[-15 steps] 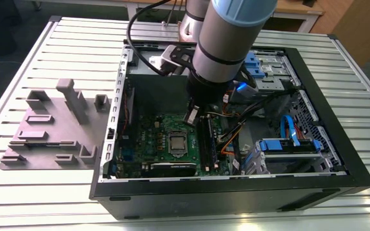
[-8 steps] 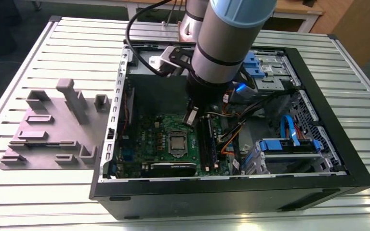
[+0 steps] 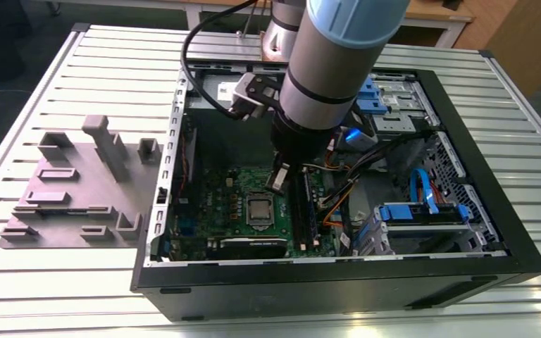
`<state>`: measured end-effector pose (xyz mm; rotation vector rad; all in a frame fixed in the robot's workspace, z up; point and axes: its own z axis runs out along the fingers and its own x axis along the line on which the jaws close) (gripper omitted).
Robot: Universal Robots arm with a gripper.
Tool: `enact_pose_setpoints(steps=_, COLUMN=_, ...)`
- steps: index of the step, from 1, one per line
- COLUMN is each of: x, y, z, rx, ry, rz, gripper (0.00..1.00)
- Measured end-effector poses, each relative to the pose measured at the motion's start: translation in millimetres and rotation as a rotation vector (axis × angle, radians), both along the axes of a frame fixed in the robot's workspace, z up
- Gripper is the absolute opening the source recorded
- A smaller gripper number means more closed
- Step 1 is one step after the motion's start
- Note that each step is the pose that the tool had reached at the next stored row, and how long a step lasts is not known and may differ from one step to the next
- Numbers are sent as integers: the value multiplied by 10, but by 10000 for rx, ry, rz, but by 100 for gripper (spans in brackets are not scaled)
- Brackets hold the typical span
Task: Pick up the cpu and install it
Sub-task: 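Install the first cpu locking lever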
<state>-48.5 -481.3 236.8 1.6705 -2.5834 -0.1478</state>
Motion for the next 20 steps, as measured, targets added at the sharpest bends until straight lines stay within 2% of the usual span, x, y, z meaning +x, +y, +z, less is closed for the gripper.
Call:
enact_pose_setpoints(steps=6, x=0, y=0, z=-7, rx=2, ry=-1, rz=1, gripper=10)
enact_pose_setpoints(steps=15, x=-1, y=-1, z=-69, rx=-25, ry=-1, rz=1, gripper=10)
enact_pose_setpoints(steps=17, x=-7, y=-1, z=-77, rx=-68, ry=-1, rz=0, gripper=10)
enact_pose_setpoints(steps=20, x=-26, y=-1, z=-96, rx=-197, ry=0, rz=0, gripper=10)
